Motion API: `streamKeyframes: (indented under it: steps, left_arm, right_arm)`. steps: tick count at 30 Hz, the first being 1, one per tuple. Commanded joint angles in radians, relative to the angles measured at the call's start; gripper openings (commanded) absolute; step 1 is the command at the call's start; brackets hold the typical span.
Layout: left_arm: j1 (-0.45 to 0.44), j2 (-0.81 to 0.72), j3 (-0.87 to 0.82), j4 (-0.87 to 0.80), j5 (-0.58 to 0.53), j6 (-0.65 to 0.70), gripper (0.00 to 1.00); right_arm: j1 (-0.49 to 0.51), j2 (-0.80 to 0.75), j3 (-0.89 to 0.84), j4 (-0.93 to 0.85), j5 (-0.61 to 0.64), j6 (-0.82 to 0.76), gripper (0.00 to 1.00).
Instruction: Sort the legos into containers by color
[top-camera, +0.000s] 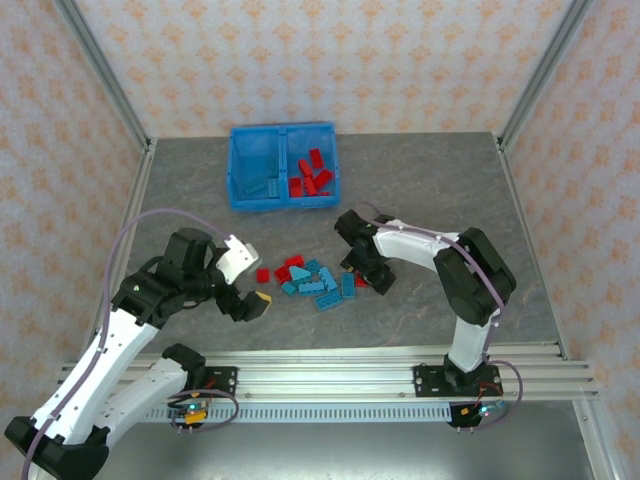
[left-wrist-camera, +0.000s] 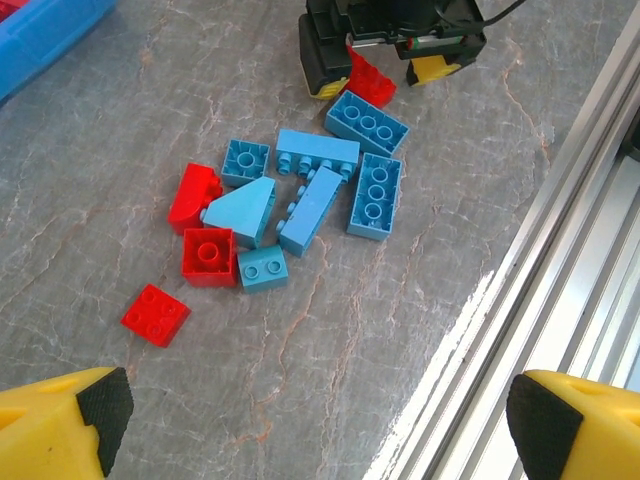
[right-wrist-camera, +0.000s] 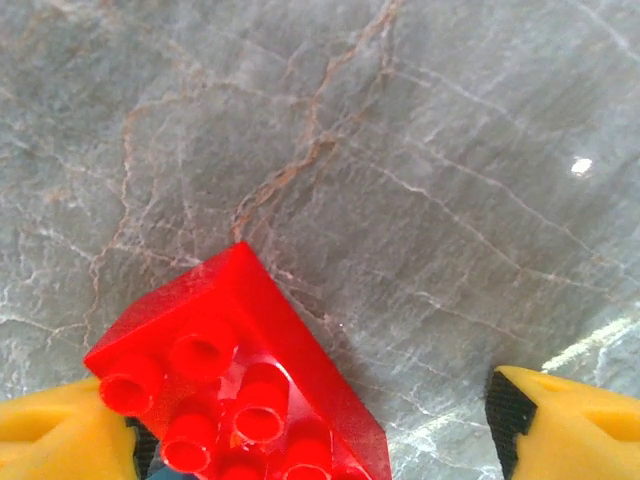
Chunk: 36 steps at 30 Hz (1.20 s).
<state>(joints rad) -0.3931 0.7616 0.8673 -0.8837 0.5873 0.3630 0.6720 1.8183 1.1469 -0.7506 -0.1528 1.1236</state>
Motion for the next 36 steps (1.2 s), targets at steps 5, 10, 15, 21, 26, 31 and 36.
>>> streamKeyframes:
  steps: [5,10,15,21,26,31,36]
  left_arm:
    - [-0.005,-0.024,-0.016,-0.005,-0.003,0.031,1.00]
    - [-0.005,-0.037,-0.016,0.003,-0.020,0.024,1.00]
    - [-0.006,-0.042,0.030,0.021,0.011,0.010,1.00]
    - [-0.006,-0.041,0.072,-0.005,0.247,0.169,1.00]
    - [-0.004,-0.011,0.105,-0.035,0.279,0.270,1.00]
    - [-0.006,0.000,0.111,-0.029,0.180,0.256,1.00]
    - [-0.005,-0.004,0.140,-0.088,-0.022,0.228,1.00]
  right_arm:
    - [-0.003,0.056,0.049,-0.010,0.044,-0.057,0.61]
    - [-0.005,0.039,0.031,0.000,0.067,-0.085,0.45]
    - [-0.005,-0.033,0.111,-0.041,0.119,-0.160,0.35]
    - [0.006,-0.113,0.322,-0.061,0.196,-0.310,0.35]
    - [0.039,0.012,0.633,-0.072,0.133,-0.447,0.37]
    - [0.052,0.260,0.987,-0.146,0.174,-0.514,0.38]
    - [0.021,0.561,1.403,-0.300,0.241,-0.549,0.39]
